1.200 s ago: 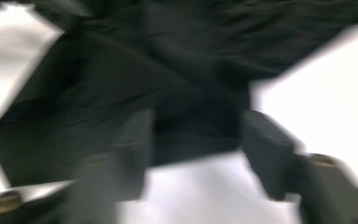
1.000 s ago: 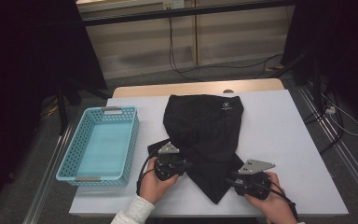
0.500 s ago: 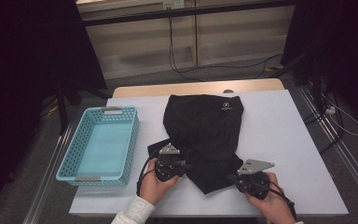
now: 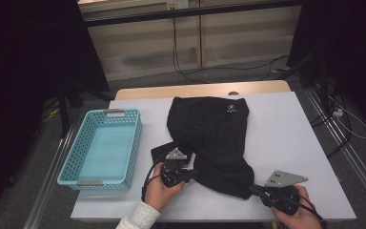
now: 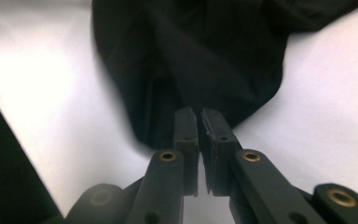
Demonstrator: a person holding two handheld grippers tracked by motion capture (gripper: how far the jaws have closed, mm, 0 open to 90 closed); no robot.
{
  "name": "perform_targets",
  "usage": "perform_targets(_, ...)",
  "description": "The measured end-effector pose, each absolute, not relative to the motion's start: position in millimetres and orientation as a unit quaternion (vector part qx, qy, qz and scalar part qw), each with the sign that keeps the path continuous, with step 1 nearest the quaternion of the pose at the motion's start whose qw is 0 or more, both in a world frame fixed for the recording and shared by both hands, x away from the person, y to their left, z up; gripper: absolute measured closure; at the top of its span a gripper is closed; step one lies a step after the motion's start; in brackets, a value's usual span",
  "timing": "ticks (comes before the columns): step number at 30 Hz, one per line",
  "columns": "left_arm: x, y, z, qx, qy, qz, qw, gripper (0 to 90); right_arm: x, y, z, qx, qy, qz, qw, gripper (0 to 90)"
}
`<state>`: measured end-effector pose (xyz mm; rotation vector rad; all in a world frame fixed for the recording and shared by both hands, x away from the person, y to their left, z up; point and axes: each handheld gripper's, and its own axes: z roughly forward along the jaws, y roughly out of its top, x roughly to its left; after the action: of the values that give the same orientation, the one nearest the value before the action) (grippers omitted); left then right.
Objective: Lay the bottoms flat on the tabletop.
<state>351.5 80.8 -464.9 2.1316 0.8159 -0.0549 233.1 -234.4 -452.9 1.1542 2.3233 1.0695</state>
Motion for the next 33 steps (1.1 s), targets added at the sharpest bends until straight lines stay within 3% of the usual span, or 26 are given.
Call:
perform_targets(3,352,81,-465,0.849,0.326,-0.019,0.416,88.6,236,-236,-450,0.408,0.812,0.38,0.171,87.6)
perform_targets(7,353,82,-465,0.849,0.325,-0.026,0.416,88.4,237,-238,-450,0.414,0.804,0.395,0.161,84.2)
perform_targets(10,352,80,-466,0.849,0.323,-0.026,0.417,88.3,237,-221,-454,0.396,0.814,0.401,0.14,76.0)
perform_targets(16,352,79,-465,0.85,0.323,-0.022,0.415,88.3,248,-190,-466,0.386,0.827,0.379,0.151,50.8)
perform_targets(18,352,80,-465,0.85,0.327,-0.02,0.414,88.3,249,-187,-466,0.378,0.832,0.37,0.166,53.5)
perform_targets(19,353,81,-465,0.85,0.324,-0.023,0.415,88.4,250,-187,-466,0.379,0.831,0.372,0.165,61.2)
perform_targets(21,353,84,-464,0.849,0.329,-0.022,0.413,88.5,250,-191,-465,0.37,0.837,0.371,0.159,87.2)
perform_targets(26,354,90,-463,0.848,0.334,-0.017,0.411,88.7,244,-213,-461,0.384,0.832,0.375,0.137,89.6)
perform_targets(33,352,88,-464,0.849,0.328,-0.016,0.414,88.3,224,-242,-451,0.39,0.819,0.393,0.149,87.2)
